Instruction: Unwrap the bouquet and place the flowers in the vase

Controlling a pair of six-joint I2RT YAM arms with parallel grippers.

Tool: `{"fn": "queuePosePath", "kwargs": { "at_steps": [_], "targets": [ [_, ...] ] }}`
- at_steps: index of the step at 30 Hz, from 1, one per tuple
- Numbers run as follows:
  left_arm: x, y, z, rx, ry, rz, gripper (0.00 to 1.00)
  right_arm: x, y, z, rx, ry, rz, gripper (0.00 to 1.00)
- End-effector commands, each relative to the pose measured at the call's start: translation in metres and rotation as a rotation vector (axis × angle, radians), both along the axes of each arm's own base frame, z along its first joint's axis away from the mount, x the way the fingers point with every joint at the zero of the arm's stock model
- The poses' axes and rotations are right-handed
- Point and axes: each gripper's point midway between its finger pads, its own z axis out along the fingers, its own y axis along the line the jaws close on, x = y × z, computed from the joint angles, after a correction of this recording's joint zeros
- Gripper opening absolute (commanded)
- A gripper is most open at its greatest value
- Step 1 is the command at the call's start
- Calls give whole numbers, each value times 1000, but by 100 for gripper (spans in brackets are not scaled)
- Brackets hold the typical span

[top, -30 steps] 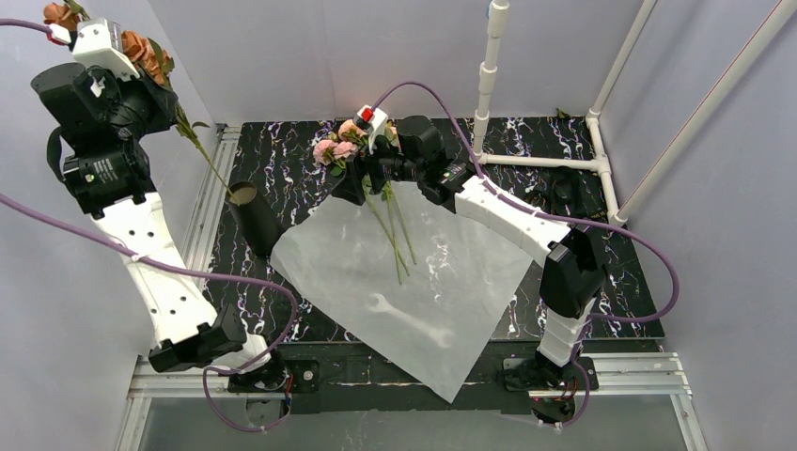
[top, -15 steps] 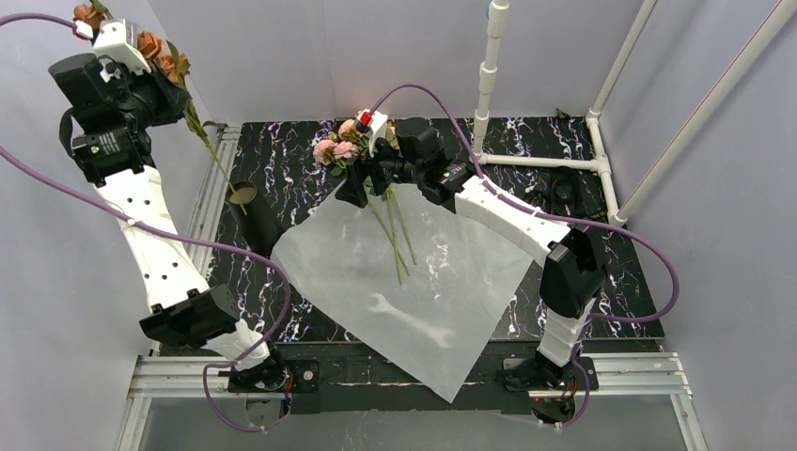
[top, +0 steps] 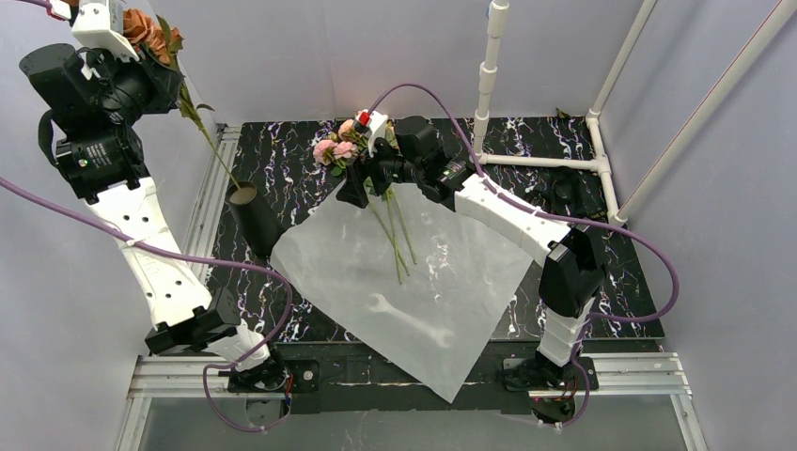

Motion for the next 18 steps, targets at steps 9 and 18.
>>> {"fn": "queuePosePath", "kwargs": {
  "at_steps": [9,18],
  "targets": [
    [29,19,-53,-53,87,30,0,5,2,27,36,-69,4,99],
    [49,19,-133,-86,257,1,8,15,-3,9,-4,-37,-20,98]
  ]
}}
